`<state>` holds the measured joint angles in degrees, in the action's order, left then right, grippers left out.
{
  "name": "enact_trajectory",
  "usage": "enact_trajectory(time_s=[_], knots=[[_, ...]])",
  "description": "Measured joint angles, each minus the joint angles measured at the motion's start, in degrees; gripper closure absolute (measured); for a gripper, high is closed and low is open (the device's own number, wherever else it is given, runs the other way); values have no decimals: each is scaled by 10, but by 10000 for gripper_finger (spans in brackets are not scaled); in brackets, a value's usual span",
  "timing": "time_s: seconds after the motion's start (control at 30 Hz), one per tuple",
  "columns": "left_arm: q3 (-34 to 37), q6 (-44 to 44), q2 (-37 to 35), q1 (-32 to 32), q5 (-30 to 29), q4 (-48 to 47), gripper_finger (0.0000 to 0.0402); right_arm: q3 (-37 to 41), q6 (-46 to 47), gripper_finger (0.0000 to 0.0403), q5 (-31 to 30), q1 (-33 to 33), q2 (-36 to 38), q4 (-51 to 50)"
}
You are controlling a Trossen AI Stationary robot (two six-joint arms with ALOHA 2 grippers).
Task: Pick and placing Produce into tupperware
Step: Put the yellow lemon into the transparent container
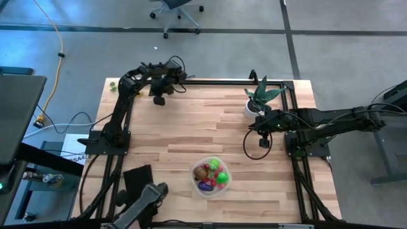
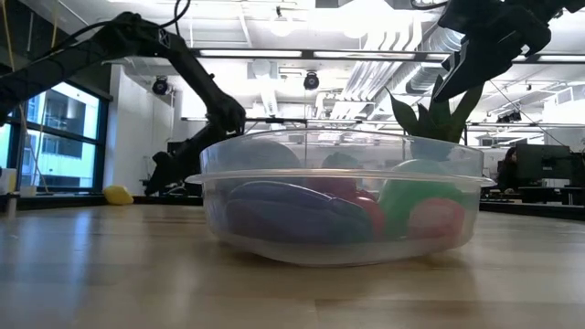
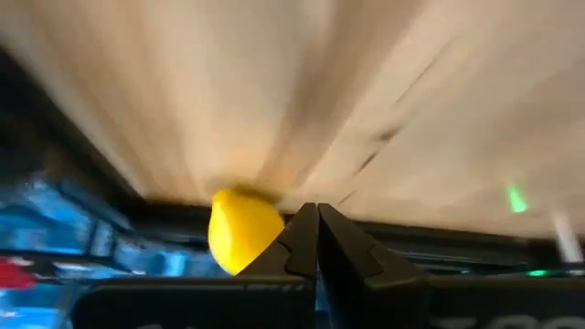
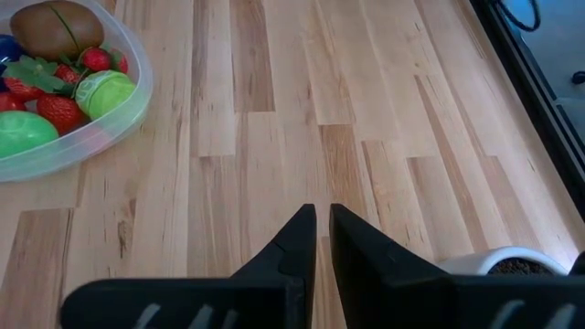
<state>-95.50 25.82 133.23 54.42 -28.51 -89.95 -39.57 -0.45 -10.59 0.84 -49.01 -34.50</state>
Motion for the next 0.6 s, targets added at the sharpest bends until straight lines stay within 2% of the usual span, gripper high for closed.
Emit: enact_trajectory(time_s=[0.17, 0.3, 0.6], knots=[[-12, -87, -12, 46, 11, -1, 402, 0, 0, 377, 0, 0, 0, 0], [-10, -149, -26, 96, 53, -3, 402, 0, 0, 377, 0, 0, 0, 0], [-17, -182, -32, 91, 73, -1, 401, 0, 0, 377, 0, 0, 0, 0]])
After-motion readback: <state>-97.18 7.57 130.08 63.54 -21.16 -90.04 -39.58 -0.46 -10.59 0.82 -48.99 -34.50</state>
